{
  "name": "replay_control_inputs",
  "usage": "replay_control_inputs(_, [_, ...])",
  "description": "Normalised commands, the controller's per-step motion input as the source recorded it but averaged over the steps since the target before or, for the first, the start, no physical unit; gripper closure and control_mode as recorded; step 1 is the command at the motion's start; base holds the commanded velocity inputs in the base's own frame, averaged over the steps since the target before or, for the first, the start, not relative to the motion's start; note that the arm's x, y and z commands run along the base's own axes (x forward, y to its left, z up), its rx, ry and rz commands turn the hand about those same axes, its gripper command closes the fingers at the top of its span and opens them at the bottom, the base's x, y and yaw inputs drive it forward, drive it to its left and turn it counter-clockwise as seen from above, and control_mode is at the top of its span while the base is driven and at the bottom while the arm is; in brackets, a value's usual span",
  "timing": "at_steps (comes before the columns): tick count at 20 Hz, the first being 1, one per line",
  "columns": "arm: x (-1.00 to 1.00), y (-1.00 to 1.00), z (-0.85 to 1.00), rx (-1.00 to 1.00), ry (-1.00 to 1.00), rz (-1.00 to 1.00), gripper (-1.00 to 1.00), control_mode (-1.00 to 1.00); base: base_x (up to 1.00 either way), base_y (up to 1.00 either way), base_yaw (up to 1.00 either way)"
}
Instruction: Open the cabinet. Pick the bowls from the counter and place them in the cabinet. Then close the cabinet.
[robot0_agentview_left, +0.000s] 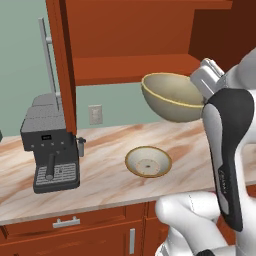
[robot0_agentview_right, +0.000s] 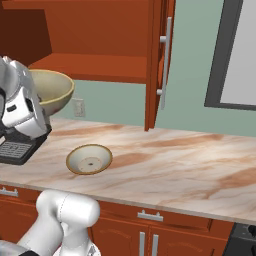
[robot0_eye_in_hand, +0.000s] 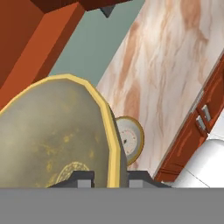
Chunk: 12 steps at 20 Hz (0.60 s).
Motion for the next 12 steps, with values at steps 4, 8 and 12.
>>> replay_control_inputs(4, [-0.08, 0.00, 0.21, 0.02, -0.14, 0.00, 1.00, -1.00, 0.00, 0.00, 0.00])
replay_control_inputs(8, [-0.07, -0.03, 0.02, 0.04, -0.26, 0.01, 1.00, -1.00, 0.00, 0.00, 0.00])
replay_control_inputs(12, [0.00, 0.00, 0.00, 0.00, -0.30, 0.00, 1.00, -1.00, 0.00, 0.00, 0.00])
